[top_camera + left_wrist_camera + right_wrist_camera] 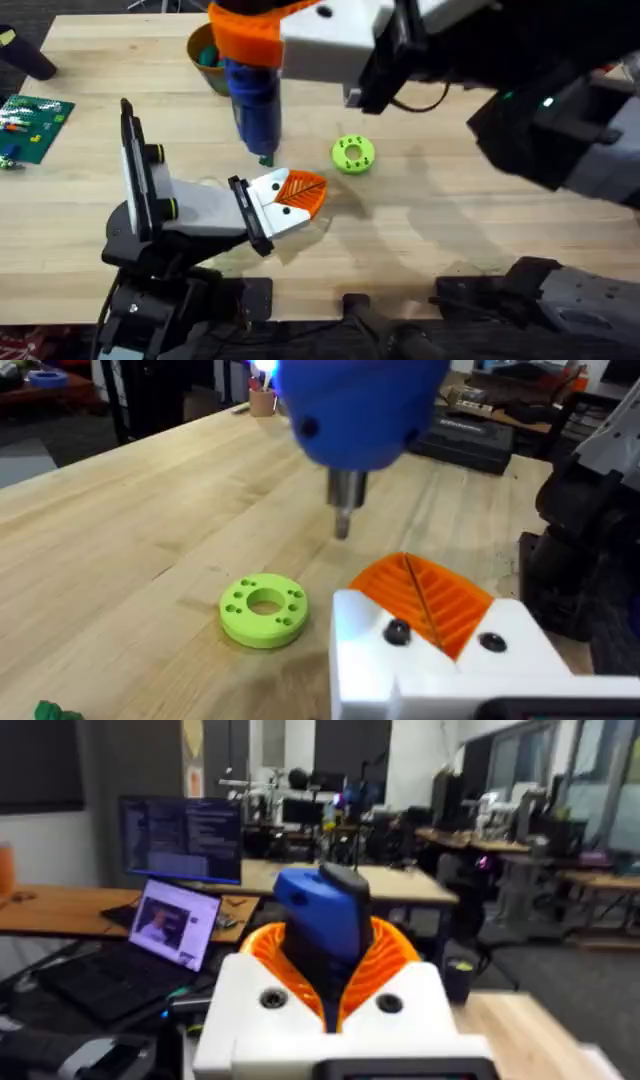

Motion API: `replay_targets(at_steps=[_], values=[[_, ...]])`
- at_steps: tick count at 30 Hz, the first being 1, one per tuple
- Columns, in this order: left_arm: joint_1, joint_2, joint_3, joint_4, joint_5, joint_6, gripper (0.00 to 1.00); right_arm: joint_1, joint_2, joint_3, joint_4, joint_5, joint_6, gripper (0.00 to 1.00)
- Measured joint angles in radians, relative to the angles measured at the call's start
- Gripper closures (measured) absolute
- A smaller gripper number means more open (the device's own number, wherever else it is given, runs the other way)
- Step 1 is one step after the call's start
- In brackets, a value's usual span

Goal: Pick up the gripper from the table and insert it into the empty holder that is missing its gripper. Then pick up a screw, insert it into the mounting hole, and use the screwdriver to tighten it. Finally, clean up the table by picking up the vegetable and placing it into the bucket.

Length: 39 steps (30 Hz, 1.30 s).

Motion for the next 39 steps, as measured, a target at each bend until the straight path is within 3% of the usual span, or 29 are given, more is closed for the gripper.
replay_targets(at_steps=[7, 17, 28, 39], values=[[0.0, 0.0, 0.0, 0.0, 0.0, 0.0, 0.988, -0.046, 0.0, 0.062, -0.055, -0.138, 0.044, 0.952], [0.0, 0.0, 0.0, 0.0, 0.0, 0.0, 0.988, -0.063, 0.0, 0.067, -0.059, -0.223, 0.125, 0.952], [0.0, 0.0, 0.0, 0.0, 0.0, 0.0, 0.988, -0.052, 0.002, 0.067, -0.064, -0.246, 0.13, 0.952], [0.0, 0.0, 0.0, 0.0, 0.0, 0.0, 0.988, -0.004, 0.025, 0.067, -0.064, -0.261, 0.038, 0.952]])
